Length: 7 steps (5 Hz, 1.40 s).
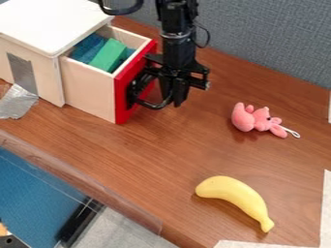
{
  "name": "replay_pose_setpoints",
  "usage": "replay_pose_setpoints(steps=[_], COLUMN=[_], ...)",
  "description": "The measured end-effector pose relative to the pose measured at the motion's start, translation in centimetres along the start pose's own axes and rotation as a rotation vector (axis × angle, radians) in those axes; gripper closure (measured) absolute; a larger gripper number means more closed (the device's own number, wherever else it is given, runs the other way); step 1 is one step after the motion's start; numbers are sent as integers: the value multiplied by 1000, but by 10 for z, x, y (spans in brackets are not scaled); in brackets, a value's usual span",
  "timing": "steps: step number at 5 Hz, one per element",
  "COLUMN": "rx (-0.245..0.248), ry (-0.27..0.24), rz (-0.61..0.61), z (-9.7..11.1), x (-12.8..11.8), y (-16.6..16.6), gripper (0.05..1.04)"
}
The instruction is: Open the drawer
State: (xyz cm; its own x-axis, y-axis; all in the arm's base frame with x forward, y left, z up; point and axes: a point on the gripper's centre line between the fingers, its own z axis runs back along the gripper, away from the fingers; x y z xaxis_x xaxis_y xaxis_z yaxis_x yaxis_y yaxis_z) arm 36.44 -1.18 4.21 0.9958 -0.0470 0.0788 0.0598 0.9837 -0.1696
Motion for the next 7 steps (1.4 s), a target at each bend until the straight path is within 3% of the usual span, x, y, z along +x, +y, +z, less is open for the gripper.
replay_pose_setpoints(steps=[4,7], rx=[-42,-62], ry=[25,27], rz=[-16,-24], z=[-13,-9], x=[-13,-21], y=[-13,-20], gripper=[930,942])
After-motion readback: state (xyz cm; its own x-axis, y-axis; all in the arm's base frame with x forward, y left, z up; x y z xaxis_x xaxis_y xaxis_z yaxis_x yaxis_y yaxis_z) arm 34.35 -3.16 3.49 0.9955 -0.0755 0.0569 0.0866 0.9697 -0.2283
